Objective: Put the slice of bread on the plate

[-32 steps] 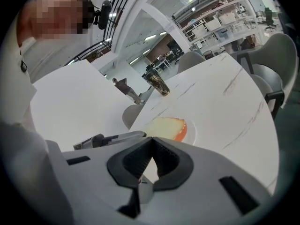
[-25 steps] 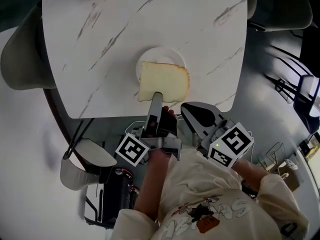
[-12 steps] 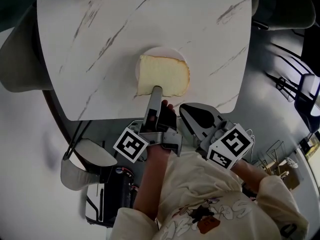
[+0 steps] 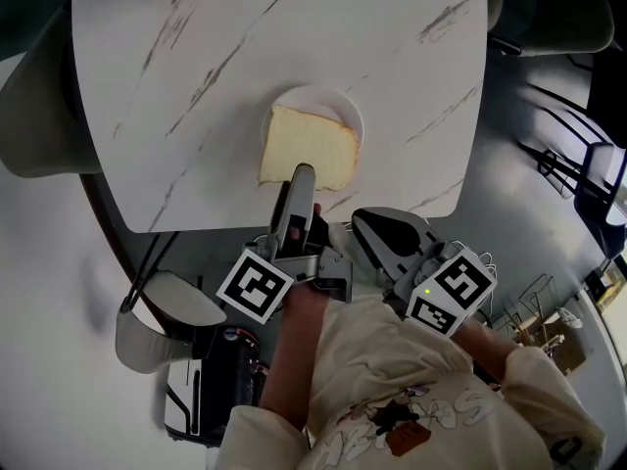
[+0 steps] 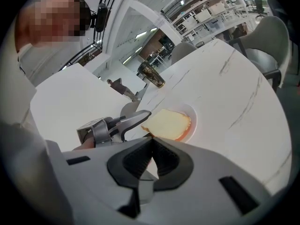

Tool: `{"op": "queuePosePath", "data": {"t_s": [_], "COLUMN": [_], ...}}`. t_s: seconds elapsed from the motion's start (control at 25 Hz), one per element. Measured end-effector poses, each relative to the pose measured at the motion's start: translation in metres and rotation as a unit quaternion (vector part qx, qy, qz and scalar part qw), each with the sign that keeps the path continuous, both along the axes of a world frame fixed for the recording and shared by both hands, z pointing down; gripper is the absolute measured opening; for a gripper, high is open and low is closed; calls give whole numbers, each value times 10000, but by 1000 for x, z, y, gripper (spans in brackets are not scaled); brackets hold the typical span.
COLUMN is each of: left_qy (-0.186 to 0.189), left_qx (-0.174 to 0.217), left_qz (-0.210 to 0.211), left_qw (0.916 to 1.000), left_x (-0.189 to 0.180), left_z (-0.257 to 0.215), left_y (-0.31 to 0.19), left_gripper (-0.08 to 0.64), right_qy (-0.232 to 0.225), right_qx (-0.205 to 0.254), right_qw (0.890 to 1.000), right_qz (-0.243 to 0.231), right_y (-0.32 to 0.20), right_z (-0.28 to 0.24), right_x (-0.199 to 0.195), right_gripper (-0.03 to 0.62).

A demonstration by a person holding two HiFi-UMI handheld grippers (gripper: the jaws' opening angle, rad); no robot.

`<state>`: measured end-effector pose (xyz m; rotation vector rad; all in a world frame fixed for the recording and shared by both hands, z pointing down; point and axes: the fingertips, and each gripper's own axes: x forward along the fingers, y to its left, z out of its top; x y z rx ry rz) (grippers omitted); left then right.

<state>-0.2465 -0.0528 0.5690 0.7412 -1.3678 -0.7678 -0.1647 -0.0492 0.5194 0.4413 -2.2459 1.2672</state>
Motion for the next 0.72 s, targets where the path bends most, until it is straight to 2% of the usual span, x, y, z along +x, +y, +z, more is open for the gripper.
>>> {"op": "queuePosePath", "data": {"t_s": [0.16,0.32,0.44,0.72], "left_qy": [-400,-715,-730,-510], "left_qx": [-474,-448,-506,-593], "left_qz": [280,526,482,374], "left_qw": [9977,9950,9949,9962], "left_x": [-3,-3,-3,-1], "left_z": [5,5,7,13], "left_y": [13,8,10,24], "left_gripper": [327,339,339,339], "right_qy": [-30,-44,-41,-26], "right_qx": [-30,-29,-31,-70], "right_qw": [10000,10000,10000,9999], "right_qz": [21,42,60,87], "right_y": [3,1,0,2], "right_z": [-5,-6,-7,-5], "right_x": [3,5,8,11], "right_gripper": [6,6,6,6]}}
